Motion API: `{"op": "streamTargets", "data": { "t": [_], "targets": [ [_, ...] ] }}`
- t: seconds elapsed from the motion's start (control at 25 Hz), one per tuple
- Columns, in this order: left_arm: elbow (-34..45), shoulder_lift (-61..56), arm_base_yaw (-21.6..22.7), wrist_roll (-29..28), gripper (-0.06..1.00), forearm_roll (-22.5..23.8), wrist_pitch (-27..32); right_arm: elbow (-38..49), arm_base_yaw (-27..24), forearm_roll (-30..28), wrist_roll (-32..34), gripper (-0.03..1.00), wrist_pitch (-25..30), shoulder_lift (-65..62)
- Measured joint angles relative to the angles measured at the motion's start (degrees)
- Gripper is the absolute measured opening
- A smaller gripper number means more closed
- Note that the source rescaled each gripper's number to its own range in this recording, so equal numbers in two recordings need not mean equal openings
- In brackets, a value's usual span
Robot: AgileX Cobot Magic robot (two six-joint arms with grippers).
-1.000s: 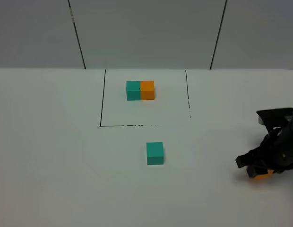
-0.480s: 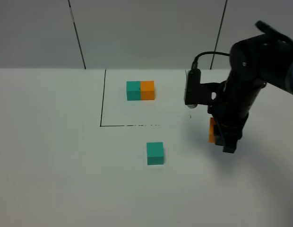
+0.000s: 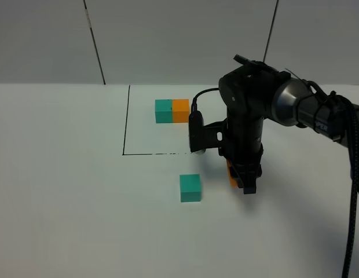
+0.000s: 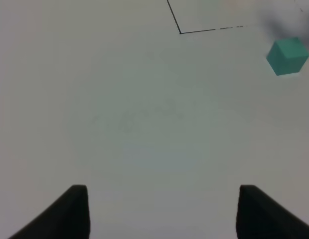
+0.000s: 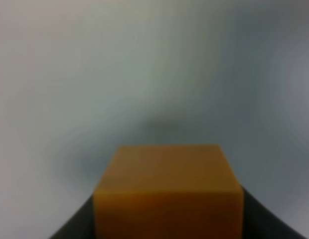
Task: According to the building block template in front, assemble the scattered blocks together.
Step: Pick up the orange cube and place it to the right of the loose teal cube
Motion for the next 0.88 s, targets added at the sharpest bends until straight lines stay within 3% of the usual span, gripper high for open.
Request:
{"op": "streamTargets", "data": {
  "t": [0.6, 0.88],
  "targets": [
    [0.0, 0.0, 0.0, 0.0, 0.34, 0.0, 0.0, -0.44, 0.58, 6.24, 1.08, 0.02, -6.43, 4.54],
    [0.0, 0.0, 0.0, 0.06, 0.34, 0.0, 0.0, -0.44, 0.58, 8.41, 1.56, 0.01, -6.95, 4.96]
  ]
}}
